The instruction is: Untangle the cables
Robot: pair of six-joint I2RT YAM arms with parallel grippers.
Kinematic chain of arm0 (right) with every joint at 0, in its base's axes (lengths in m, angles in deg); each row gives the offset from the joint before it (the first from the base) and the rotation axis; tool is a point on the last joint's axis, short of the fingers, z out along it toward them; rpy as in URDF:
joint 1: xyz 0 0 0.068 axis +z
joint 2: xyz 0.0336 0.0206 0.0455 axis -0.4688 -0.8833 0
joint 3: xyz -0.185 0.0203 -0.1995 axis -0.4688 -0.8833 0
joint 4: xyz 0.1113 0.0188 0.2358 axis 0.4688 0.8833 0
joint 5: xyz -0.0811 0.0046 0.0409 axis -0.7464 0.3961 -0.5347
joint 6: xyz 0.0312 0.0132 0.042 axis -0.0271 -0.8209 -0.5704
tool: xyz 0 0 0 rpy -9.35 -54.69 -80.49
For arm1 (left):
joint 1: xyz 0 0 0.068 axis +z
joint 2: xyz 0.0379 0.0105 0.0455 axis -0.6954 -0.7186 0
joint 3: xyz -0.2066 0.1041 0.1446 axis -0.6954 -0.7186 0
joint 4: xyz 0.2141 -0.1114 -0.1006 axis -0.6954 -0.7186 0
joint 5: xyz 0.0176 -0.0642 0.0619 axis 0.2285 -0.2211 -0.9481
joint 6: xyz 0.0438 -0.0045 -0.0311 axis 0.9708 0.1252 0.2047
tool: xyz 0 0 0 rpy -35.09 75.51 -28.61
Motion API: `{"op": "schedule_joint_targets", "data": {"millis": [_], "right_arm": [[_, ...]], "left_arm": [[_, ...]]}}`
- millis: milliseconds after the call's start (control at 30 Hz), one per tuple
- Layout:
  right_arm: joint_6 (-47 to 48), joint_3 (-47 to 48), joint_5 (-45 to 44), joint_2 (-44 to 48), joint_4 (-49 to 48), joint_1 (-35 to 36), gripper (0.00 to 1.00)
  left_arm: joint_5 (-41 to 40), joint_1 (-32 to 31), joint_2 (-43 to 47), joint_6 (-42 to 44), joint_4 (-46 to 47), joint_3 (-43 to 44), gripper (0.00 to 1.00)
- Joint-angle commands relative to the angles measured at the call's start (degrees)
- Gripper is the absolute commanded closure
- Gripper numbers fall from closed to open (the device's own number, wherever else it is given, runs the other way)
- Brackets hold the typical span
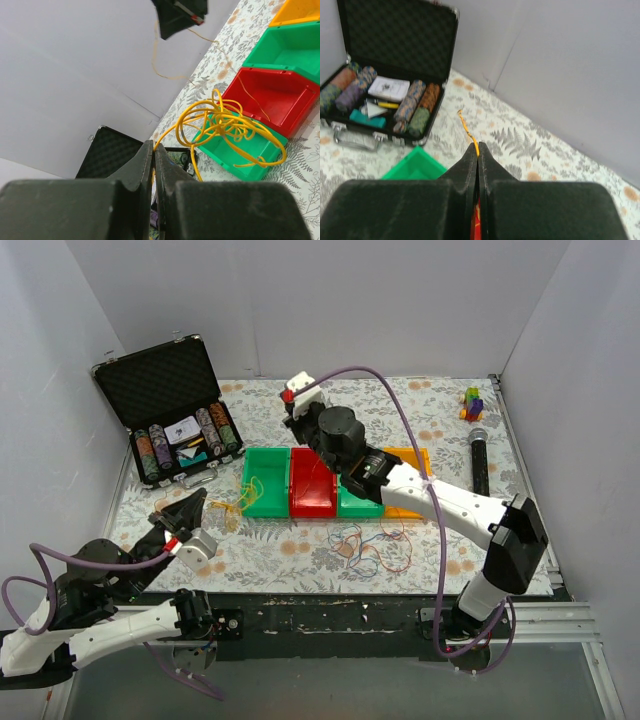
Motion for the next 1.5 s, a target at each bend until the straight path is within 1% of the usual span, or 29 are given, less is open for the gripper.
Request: {"op": "schedule_joint_targets", "data": {"millis": [0, 167, 367, 433, 633, 767, 900, 1100, 1467], "right_arm": [[-4.4, -7.6, 0.7, 6.0, -4.4, -0.9, 0.99], [-8.4, -15.3, 2.2, 9.7, -4.3, -0.8, 0.99], [-12.0, -21.2, 3.0, 12.1, -3.4, -0.9, 0.99], [-12.0, -21.2, 4.0, 11.2, -2.6, -1.3, 0.99], [-17.6, -19.0, 12.7, 5.5, -3.6, -4.1, 0.99], [-24.2, -18.5, 16.4, 1.8, -5.4, -6.6, 0.99], [-28.3, -20.3, 15.4, -0.3, -5.1, -7.0, 0.99], [-30.3, -22.2, 13.2, -2.6, -2.6, -7.0, 0.99], [-31.8, -17.6, 14.4, -12.6, 4.0, -6.9, 0.99]], "left_arm": [[0.5, 0.4, -1.0, 1.4, 1.5, 0.0, 1.00], [0.5, 0.4, -1.3, 2.0, 1.9, -0.9, 1.00], [0.5, 0.4, -1.5, 2.2, 2.2, -1.3, 1.00], [0.4, 0.3, -1.7, 2.5, 2.7, -1.5, 1.00], [0.3, 0.4, -2.0, 2.6, 3.2, -1.3, 1.00], [0.2, 0.4, -1.9, 2.8, 3.1, -1.4, 1.00], [0.0, 0.3, -2.0, 3.2, 2.8, -1.4, 1.00], [0.2, 0.4, -1.4, 3.3, 2.5, -1.8, 1.00], [0.7, 0.4, -2.3, 3.4, 3.3, -1.1, 1.00]]}}
